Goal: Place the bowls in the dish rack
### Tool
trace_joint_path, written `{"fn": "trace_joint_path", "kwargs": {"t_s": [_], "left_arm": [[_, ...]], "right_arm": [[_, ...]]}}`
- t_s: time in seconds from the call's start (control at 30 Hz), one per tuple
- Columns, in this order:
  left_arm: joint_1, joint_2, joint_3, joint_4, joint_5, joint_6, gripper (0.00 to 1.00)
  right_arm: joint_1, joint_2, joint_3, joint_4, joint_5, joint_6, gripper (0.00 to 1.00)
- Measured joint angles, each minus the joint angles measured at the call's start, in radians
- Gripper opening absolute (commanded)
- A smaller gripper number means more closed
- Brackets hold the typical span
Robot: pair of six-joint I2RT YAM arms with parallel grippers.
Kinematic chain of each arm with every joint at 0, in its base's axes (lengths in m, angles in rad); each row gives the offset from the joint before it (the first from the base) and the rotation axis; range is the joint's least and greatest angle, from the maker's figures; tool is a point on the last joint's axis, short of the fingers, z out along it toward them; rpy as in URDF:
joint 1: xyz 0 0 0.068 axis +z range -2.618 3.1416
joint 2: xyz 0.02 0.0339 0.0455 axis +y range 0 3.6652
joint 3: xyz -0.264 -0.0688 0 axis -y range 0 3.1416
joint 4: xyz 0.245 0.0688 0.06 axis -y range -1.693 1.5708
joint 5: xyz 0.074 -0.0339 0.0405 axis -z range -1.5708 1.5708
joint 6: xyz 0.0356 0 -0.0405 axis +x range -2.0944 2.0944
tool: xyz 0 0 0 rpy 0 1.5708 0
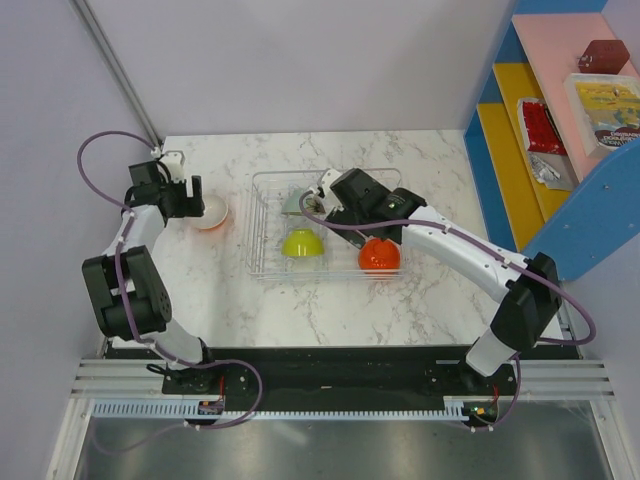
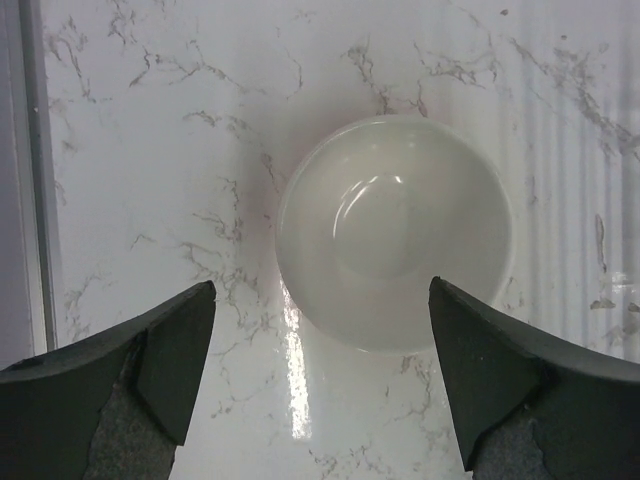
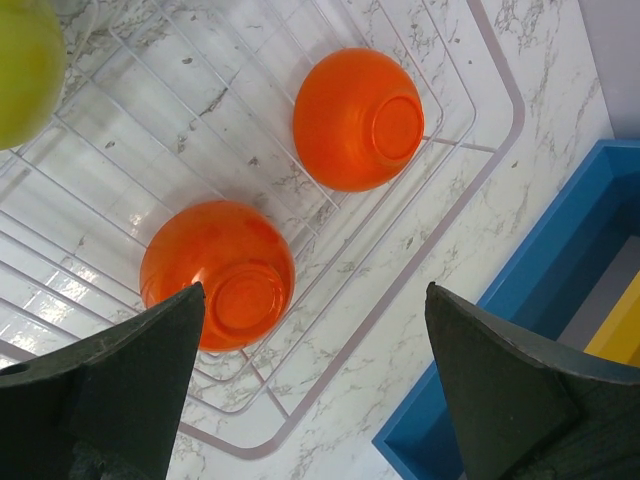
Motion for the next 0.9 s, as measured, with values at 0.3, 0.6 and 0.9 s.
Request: {"fn": "trace_joint_path", "kwargs": {"t_s": [0.3, 0.6, 0.9], "left_arm": [[0.005, 0.218, 0.027, 0.018, -0.006, 0.009, 0.61], [0.006, 0.238, 0.043, 0.026, 0.006, 0.016, 0.02], [0.009, 0.210, 0.058, 0.004, 0.068, 0.017, 0.02]], "right_arm": [[-0.002, -0.037, -0.029, 0.009, -0.008, 0.001, 0.98], [-0.005, -0.044, -0.032, 0.009, -0.019, 0.006, 0.98], [-0.054, -0.042, -0.037, 0.015, -0.113, 0.049, 0.98]]}}
